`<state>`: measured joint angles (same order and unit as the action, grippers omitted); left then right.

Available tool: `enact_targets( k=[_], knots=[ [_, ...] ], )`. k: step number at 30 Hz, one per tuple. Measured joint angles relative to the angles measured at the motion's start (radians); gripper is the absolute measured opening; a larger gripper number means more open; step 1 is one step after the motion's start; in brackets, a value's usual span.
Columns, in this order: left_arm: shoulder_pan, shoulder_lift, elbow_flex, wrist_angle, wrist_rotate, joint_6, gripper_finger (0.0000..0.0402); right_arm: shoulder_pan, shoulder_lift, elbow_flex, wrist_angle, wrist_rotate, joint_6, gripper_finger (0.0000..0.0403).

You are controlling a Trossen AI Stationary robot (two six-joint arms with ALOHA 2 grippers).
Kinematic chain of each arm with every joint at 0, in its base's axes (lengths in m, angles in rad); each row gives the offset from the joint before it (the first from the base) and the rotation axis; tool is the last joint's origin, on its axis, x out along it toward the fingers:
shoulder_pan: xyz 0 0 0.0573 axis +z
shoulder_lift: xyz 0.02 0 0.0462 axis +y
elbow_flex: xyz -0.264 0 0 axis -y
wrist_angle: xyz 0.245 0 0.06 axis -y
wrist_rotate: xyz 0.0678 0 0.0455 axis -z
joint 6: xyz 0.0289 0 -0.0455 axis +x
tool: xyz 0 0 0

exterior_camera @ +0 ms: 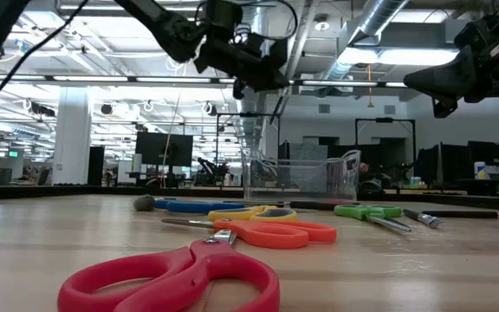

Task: Pick & Place Paint Supplies
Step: Put the eyeshadow brush into the transparent bin

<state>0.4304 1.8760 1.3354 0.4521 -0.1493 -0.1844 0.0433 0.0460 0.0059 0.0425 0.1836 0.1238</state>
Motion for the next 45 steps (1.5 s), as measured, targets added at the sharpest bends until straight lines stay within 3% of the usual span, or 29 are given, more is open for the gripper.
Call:
enact_targets(
  k=[13, 25, 38, 45],
  knots=[
    [0.035, 0.14, 0.001, 0.009, -0.021, -0.006, 0.0005, 0.0, 0.0, 0.0, 0.0, 0.0, 0.0, 0.0008],
    [0.06, 0.162, 0.004, 0.018, -0.014, -0.006, 0.0005, 0.0, 0.0, 0.0, 0.0, 0.0, 0.0, 0.0009],
    [0.047, 0.162, 0.245, -0.254, 0.0, 0.18, 0.0005, 0.0, 0.0, 0.0, 0.0, 0.0, 0.0, 0.0009],
    [0.049, 0.161, 0.267, -0.29, 0.054, 0.213, 0.0005, 0.0, 0.0, 0.0, 0.0, 0.0, 0.0, 0.0008]
  ],
)
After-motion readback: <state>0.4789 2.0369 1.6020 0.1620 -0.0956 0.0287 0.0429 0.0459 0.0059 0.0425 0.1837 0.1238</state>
